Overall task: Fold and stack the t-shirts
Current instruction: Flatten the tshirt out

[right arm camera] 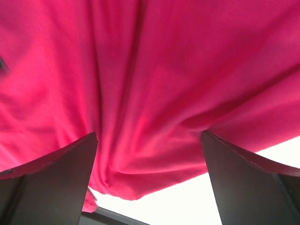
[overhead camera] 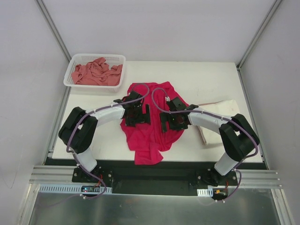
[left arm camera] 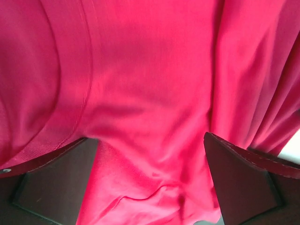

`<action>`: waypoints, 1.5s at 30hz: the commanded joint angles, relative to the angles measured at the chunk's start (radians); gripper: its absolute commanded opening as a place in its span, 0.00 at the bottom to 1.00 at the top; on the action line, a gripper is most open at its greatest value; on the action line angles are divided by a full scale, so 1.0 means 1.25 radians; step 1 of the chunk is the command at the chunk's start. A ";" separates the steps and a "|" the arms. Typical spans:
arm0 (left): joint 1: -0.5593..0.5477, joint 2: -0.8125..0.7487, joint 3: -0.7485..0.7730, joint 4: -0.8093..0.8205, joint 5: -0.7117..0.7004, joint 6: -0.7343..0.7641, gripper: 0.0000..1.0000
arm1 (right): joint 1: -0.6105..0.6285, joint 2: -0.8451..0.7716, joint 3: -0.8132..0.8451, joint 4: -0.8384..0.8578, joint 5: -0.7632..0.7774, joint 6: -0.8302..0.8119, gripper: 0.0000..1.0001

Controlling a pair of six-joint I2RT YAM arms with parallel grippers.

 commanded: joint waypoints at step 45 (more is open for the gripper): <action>0.040 -0.634 -0.420 -0.327 -0.162 -0.329 0.83 | 0.065 -0.546 -0.271 -0.108 0.190 0.228 0.97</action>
